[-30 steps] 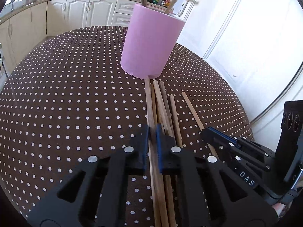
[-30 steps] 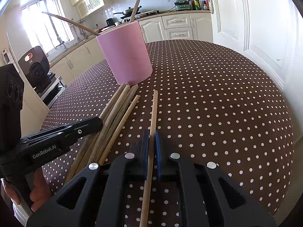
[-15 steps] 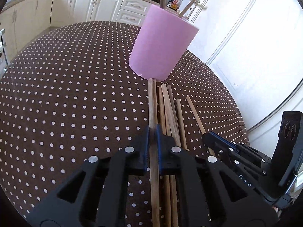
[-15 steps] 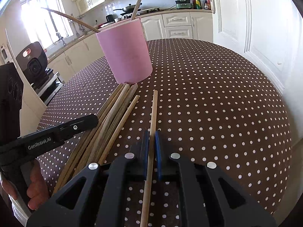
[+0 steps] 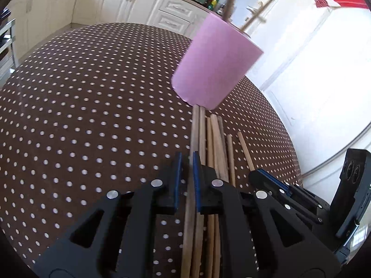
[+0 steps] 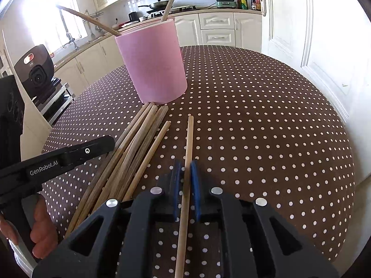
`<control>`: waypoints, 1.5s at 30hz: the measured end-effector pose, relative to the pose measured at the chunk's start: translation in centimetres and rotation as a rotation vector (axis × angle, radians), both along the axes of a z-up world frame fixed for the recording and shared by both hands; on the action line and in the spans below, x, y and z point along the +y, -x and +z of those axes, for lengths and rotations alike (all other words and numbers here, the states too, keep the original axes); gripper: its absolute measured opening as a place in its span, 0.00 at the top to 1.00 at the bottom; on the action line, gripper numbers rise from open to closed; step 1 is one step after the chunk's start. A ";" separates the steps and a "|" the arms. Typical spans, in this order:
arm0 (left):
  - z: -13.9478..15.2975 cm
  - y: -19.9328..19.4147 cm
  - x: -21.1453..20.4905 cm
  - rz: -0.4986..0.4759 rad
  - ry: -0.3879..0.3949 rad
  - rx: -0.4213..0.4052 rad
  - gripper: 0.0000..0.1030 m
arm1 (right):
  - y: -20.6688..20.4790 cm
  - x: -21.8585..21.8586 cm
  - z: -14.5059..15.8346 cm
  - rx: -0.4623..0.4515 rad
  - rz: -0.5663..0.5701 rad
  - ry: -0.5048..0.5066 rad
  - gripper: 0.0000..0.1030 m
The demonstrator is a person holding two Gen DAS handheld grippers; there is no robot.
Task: Organize utensils
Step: 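Close the left tool on a chopstick while the right tool grasps another, then lift the chopsticks above the pink cup with both tools and lower them in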
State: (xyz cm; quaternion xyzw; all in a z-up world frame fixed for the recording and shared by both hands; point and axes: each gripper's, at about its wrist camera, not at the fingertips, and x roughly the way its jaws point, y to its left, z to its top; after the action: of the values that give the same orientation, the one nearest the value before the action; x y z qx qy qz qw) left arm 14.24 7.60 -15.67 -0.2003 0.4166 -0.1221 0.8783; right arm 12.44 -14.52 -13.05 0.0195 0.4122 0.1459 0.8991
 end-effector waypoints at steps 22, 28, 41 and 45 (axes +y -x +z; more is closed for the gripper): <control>1.7 -4.1 -4.9 -0.130 -0.347 0.059 0.79 | 0.3 1.3 0.0 -0.017 0.027 0.079 0.80; 1.7 -5.4 -6.6 -0.180 -0.443 0.111 0.75 | -0.2 1.7 0.0 -0.008 0.037 0.102 0.78; 1.9 -9.0 -9.8 -0.233 -0.518 0.188 0.94 | -2.0 0.3 0.2 0.041 -0.011 0.033 0.95; 1.7 -8.2 -10.0 -0.233 -0.535 0.120 0.94 | -2.4 -0.5 0.2 0.051 -0.013 -0.018 0.95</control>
State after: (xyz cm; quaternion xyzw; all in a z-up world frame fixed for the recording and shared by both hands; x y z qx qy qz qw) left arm 22.47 -2.44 -13.94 0.0806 0.5055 -0.0960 0.8537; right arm 14.87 -14.98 -12.81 0.0338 0.4336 0.1430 0.8890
